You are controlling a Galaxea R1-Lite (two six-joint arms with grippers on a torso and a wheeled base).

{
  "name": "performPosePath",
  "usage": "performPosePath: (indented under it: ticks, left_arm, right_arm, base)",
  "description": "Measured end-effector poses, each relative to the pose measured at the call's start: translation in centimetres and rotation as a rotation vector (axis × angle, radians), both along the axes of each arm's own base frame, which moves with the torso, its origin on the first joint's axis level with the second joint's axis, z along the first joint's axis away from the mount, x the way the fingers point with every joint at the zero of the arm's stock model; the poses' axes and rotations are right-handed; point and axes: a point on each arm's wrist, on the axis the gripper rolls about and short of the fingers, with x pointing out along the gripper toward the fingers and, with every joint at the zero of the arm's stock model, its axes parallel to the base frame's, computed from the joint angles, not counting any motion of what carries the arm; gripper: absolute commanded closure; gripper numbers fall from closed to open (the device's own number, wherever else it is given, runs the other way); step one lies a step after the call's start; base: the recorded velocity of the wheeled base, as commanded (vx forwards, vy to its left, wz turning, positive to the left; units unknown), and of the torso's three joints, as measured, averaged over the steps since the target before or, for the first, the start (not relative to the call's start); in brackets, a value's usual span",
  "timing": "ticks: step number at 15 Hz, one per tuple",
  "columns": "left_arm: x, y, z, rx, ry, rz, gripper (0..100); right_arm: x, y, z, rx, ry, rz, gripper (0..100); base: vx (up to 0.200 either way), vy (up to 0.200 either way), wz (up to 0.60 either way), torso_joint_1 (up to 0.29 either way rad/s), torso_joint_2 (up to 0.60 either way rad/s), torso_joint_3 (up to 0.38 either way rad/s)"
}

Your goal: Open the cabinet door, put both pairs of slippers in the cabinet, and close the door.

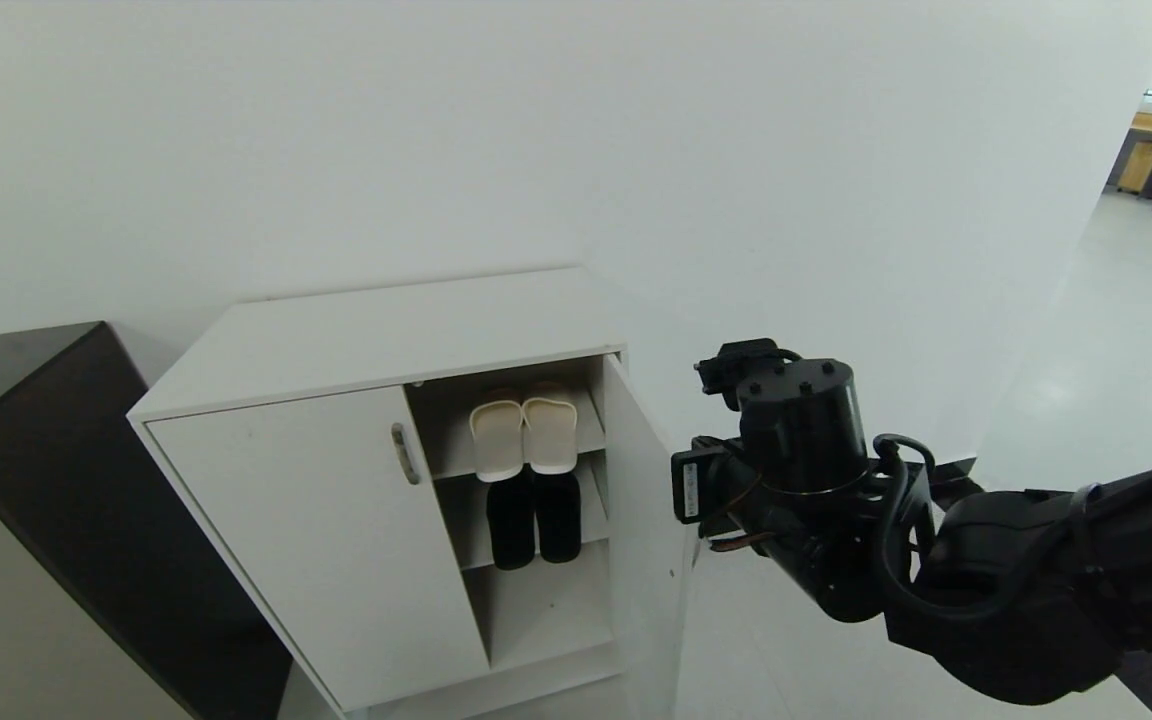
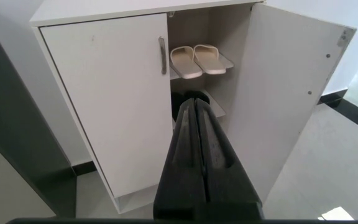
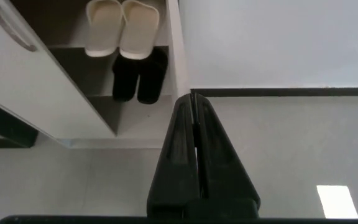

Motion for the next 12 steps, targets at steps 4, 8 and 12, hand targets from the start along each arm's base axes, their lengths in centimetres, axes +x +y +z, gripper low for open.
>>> performPosePath:
  ticks: [4,8,12]
  left_arm:
    - [0.0,0.0,0.0,-0.001,0.000,0.000,100]
    - [0.0,0.0,0.0,-0.001,0.000,0.000,100]
    - [0.0,0.0,0.0,-0.001,0.000,0.000,100]
  right_arm:
    - [0.0,-1.1,-0.1,-0.008,0.007,0.023,100]
    - [0.0,-1.6,-0.3,-0.029,0.008,0.022,100]
    - [0.0,-1.7,-0.4,-0.032,0.010,0.022,100]
  base:
    - [0.000,0.000,0.00,0.000,0.00,0.000]
    - [0.000,0.000,0.00,0.000,0.00,0.000]
    - [0.000,0.000,0.60,-0.004,0.00,0.004]
